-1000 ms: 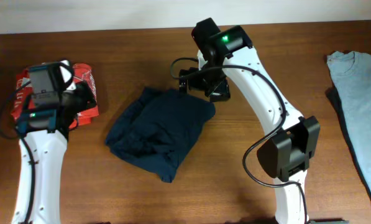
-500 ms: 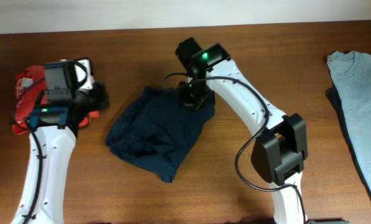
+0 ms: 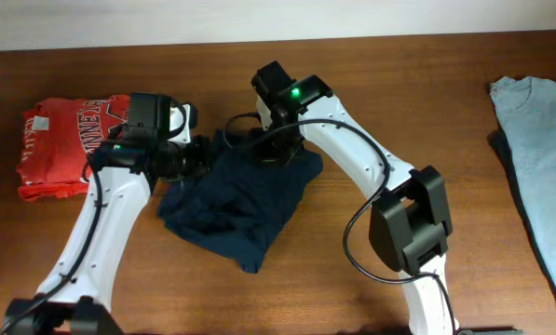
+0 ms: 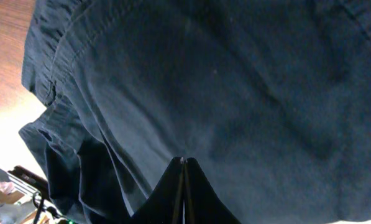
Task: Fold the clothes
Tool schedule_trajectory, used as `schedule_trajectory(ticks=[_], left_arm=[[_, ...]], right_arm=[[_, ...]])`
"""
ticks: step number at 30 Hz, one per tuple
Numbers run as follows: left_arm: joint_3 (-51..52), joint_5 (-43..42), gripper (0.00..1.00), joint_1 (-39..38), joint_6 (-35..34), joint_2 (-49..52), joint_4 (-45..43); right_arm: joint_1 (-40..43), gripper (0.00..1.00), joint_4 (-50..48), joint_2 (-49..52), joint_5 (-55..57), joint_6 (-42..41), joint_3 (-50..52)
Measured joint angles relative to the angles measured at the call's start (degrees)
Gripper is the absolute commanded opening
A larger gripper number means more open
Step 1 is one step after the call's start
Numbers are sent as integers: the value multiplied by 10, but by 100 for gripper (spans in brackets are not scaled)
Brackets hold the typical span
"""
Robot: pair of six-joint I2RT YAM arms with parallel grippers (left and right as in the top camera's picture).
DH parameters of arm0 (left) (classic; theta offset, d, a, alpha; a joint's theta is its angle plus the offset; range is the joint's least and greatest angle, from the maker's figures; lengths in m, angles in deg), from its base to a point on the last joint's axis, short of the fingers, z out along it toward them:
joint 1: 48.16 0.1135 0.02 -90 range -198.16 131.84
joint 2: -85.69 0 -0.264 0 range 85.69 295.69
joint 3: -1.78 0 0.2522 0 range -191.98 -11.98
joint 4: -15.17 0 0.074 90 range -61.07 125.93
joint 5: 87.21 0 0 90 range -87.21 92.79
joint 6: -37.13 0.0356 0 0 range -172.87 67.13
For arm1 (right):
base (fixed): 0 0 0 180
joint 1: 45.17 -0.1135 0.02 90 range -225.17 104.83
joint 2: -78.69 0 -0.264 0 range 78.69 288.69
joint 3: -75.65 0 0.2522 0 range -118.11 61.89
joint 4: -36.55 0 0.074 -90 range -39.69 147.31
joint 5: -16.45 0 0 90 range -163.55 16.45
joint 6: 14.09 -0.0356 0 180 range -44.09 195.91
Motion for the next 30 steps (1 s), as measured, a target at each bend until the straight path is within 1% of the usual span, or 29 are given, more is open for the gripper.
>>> schedule_trajectory(ticks=[4, 7, 13, 15, 16, 20, 23, 30], left_arm=[[19, -19, 1, 0, -56, 14, -12], [61, -30, 1, 0, -107, 16, -36], [143, -59, 1, 0, -177, 17, -140], [173, -69, 1, 0, -209, 17, -183], [186, -72, 1, 0, -220, 17, -200], [213, -68, 1, 0, -240, 17, -223], [231, -52, 1, 0, -250, 17, -225], [252, -10, 1, 0, -255, 17, -230]], right_arm=[[4, 4, -2, 2, -4, -17, 0], [11, 4, -2, 2, -8, -41, 0], [27, 4, -4, 2, -29, -75, 1], [28, 4, -21, 2, -42, -79, 14], [28, 4, -49, 2, -55, -80, 37], [28, 3, -115, 4, -100, -83, 113], [28, 4, -146, 5, -126, -85, 155], [36, 4, -158, 5, -120, -78, 175]])
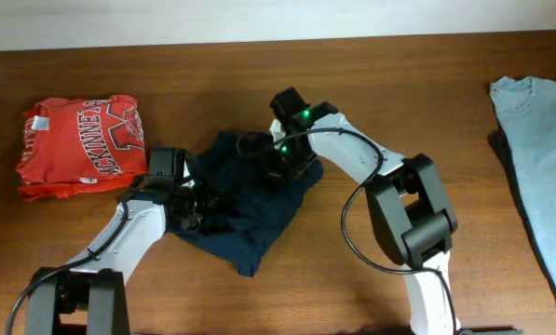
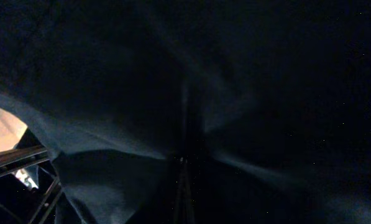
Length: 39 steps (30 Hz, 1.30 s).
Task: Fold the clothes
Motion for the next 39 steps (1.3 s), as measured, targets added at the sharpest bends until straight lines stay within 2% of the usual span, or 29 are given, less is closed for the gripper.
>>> schedule_trajectory(ticks=[9, 13, 16, 19, 22, 25, 26, 29, 33, 39], left_arm=[[1, 44, 1, 0, 17, 0, 1], [4, 58, 1, 1, 58, 0, -43], [7, 68, 1, 6, 115, 2, -129], [8, 91, 1, 6, 159, 2, -191], [8, 114, 1, 6, 187, 3, -221], [8, 108, 11, 6, 204, 3, -216], [2, 95, 15, 6, 207, 3, -194], [-21, 66, 31, 6, 212, 1, -103], [-99, 48, 39, 6, 230, -38, 119], [-184, 36, 41, 6, 244, -145, 304]], right_arm=[[81, 4, 0, 0, 30, 57, 0], [113, 5, 54, 0, 30, 109, -24], [129, 9, 119, -5, 32, 151, -88], [142, 18, 208, -16, 36, 198, -182], [146, 32, 290, -23, 64, 217, -270], [146, 51, 357, -35, 105, 228, -346], [146, 62, 378, -36, 114, 233, -366], [146, 79, 401, -45, 138, 245, -396], [154, 82, 407, -46, 156, 249, -398], [181, 87, 406, -46, 165, 249, -398]])
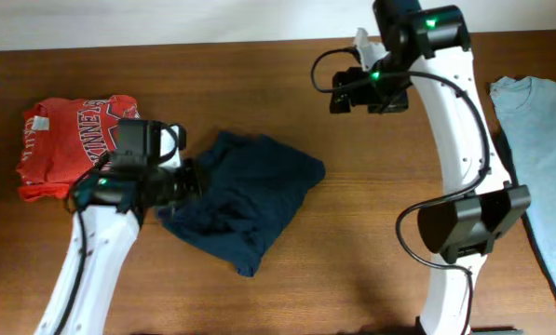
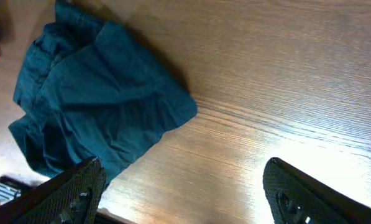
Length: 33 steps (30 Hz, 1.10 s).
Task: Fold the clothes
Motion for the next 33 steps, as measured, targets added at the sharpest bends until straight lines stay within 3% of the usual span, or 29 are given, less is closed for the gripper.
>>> schedule_trajectory(ticks=[5, 8, 14, 20, 26, 30, 33], left_arm=[[18, 1, 39, -5, 0, 11, 45], [40, 3, 26, -28, 2, 39, 45], [63, 24, 20, -62, 0, 97, 62], [65, 42, 1, -64, 1, 180, 69], [65, 70, 1, -64, 0, 268, -9], [62, 73, 1, -65, 0, 274, -37], [59, 94, 1, -68, 0, 274, -115]], right_arm=[[7, 92, 0, 0, 2, 0, 0], [7, 93, 0, 0, 2, 0, 0], [7, 93, -2, 0, 2, 0, 0], [7, 96, -7, 0, 2, 0, 0], [7, 97, -15, 0, 2, 0, 0], [7, 98, -16, 0, 2, 0, 0], [7, 98, -16, 0, 2, 0, 0]])
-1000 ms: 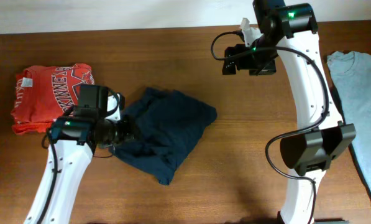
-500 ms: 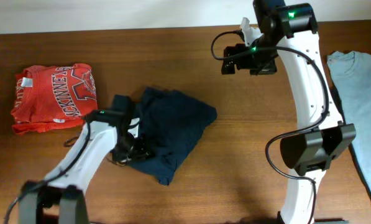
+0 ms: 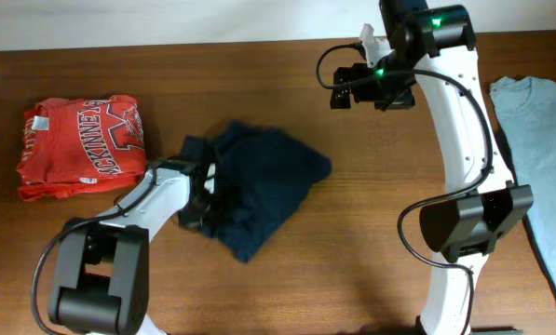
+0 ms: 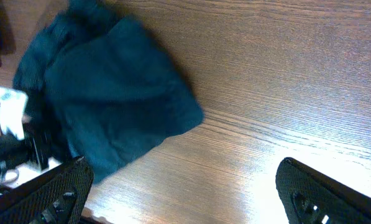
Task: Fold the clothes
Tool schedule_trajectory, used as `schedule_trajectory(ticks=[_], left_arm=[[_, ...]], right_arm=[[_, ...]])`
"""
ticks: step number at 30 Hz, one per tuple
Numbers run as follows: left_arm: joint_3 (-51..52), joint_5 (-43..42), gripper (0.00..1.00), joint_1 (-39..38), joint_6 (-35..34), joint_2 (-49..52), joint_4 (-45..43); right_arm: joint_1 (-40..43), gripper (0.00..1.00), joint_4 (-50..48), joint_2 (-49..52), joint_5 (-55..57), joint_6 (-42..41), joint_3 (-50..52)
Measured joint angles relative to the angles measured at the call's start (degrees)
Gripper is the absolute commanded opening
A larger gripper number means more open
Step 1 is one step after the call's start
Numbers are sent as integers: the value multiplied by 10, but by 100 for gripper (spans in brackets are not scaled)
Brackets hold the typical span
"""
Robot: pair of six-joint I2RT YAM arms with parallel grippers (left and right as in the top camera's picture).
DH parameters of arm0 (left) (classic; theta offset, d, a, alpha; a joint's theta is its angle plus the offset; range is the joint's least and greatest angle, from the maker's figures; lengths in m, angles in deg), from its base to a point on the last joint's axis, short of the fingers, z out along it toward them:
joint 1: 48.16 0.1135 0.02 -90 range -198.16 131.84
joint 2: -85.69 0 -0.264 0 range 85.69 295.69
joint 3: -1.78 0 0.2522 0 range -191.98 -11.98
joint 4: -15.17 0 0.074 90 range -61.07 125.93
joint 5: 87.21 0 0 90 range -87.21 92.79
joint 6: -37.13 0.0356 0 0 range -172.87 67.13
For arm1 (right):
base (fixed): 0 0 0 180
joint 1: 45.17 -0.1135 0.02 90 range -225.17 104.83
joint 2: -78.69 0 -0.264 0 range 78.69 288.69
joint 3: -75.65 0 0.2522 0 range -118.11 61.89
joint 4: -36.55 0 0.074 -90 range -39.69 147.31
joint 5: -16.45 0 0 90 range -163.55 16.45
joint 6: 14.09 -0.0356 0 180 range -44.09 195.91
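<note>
A crumpled navy garment point(image 3: 264, 186) lies mid-table; the right wrist view shows it at upper left point(image 4: 110, 87). My left gripper point(image 3: 203, 191) is low at the garment's left edge, its fingers lost against the dark cloth, so its jaws cannot be read. The left gripper also shows at the left edge of the right wrist view point(image 4: 14, 146). My right gripper point(image 3: 345, 86) hangs high above the bare table right of the garment. It is wide open point(image 4: 188, 199), with only wood between its fingers point(image 4: 54, 193).
A folded red printed shirt point(image 3: 80, 144) lies at the left of the table. A light blue shirt point(image 3: 538, 140) is spread along the right edge. Bare wood point(image 3: 380, 214) lies between the navy garment and the blue shirt.
My left arm has dropped lower and reached further right into the garment's left edge. The garment is bunched more compactly and sits slightly to the right. My right gripper stays raised and open.
First both grippers were at the navy garment's top, my right one shut on the cloth. Then both were lower in it, my right still closed in cloth. Later my right gripper was open and raised off it, my left at its left edge, now pressed further in.
</note>
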Motion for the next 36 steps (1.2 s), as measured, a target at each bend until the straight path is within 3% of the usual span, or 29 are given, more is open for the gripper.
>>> schedule_trajectory(ticks=[11, 15, 17, 19, 21, 23, 24, 30, 32, 36], left_arm=[[8, 271, 6, -1, 5, 48, -383], [12, 316, 7, -1, 30, 50, -513], [7, 329, 14, -1, 48, 50, -532], [0, 331, 24, -2, 59, 44, -480], [-6, 314, 40, -3, 67, 21, -404], [-16, 271, 66, -3, 71, -24, -318], [-27, 228, 70, -4, 73, -72, -273], [-55, 51, 69, -5, 75, -217, -123], [-55, 15, 66, -6, 75, -216, -49], [-50, -2, 64, -7, 75, -179, -26]], right_arm=[[0, 99, -8, 0, 0, 0, 0], [0, 98, -12, 0, 0, 0, 0], [0, 99, -13, 0, 0, 0, 0], [0, 99, -13, 0, 0, 0, 0], [0, 99, -15, 0, 0, 0, 0], [2, 99, -19, 0, 0, 0, 0], [3, 98, -19, 0, 0, 0, 0], [12, 98, -15, 0, 0, 0, 0], [12, 98, -12, 0, 0, 0, 0], [12, 99, -8, 0, 0, 0, 0]])
